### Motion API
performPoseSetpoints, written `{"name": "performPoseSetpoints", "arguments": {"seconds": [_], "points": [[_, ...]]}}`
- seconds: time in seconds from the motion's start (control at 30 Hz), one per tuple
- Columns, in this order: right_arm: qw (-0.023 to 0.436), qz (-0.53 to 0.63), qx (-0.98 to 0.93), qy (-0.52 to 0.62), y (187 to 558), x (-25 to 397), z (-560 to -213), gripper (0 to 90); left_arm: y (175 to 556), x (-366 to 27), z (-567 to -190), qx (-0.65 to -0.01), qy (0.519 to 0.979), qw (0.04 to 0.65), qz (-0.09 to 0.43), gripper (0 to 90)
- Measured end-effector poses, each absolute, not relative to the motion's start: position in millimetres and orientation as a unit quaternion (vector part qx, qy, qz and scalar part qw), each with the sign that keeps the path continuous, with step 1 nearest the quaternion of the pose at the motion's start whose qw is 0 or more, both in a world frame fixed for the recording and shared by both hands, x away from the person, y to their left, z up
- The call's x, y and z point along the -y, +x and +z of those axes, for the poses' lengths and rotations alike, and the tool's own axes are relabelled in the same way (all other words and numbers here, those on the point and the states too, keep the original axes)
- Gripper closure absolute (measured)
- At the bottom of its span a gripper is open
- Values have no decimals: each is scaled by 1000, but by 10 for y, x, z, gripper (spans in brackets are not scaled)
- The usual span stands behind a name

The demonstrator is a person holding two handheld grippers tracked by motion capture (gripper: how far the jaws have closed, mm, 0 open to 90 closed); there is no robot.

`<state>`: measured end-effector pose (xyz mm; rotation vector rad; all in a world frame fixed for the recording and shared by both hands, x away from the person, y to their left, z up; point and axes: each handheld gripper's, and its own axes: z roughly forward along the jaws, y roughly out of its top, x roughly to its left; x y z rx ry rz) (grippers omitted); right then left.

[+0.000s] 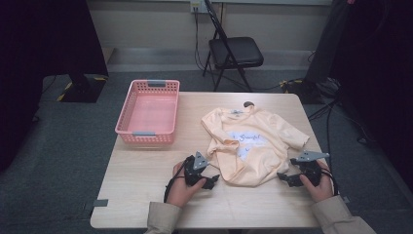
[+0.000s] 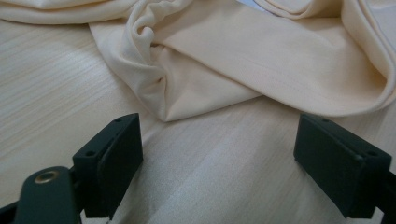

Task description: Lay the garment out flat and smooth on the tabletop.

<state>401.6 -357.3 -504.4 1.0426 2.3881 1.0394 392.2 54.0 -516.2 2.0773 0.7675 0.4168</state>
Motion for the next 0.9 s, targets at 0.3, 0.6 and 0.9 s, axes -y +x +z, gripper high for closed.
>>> {"name": "performPoseSetpoints", "arguments": {"seconds": [0.3, 0.6, 0.9], "points": [[167, 365, -839, 367, 4017, 3573, -5044, 111, 3916, -554, -5158, -313, 831, 430, 163, 156], [167, 365, -839, 366, 4017, 3573, -5044, 111, 3956, -591, -5012, -341, 807, 459, 146, 165], [167, 365, -839, 366, 4017, 3573, -5044, 111, 4139, -651, -4697, -385, 769, 490, 147, 268]]}}
